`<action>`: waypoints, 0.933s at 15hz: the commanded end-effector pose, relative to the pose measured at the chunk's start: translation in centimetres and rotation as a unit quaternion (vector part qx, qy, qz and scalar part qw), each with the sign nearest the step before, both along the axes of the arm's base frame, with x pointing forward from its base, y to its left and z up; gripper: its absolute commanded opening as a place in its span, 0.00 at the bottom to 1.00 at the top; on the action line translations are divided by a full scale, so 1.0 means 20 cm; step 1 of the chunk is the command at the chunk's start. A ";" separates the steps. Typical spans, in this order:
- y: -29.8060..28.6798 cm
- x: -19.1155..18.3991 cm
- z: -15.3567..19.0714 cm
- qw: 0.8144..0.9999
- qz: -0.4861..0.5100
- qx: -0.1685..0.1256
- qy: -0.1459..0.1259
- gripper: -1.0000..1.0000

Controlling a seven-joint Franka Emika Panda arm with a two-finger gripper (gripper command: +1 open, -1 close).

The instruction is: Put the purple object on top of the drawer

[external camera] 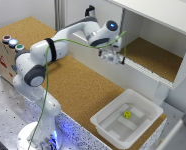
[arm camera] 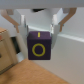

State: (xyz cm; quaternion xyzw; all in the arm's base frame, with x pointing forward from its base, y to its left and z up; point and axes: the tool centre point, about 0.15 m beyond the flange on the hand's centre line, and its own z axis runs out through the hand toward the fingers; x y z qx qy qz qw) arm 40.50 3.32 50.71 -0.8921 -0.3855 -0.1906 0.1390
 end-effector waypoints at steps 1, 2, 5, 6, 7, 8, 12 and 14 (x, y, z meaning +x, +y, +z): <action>0.66 -0.21 -0.17 0.995 0.076 -0.062 0.016 0.00; 0.79 -0.23 -0.20 0.992 0.111 -0.057 0.028 0.00; 1.15 -0.29 -0.24 0.980 0.188 -0.065 0.017 0.00; 1.26 -0.30 -0.24 0.975 0.212 -0.062 0.011 0.00; 1.36 -0.31 -0.23 0.971 0.233 -0.052 0.002 0.00; 1.47 -0.32 -0.21 0.966 0.253 -0.042 -0.008 0.00; 1.86 -0.33 -0.10 0.947 0.315 -0.005 -0.068 0.00; 1.99 -0.34 -0.08 0.938 0.340 0.022 -0.069 0.00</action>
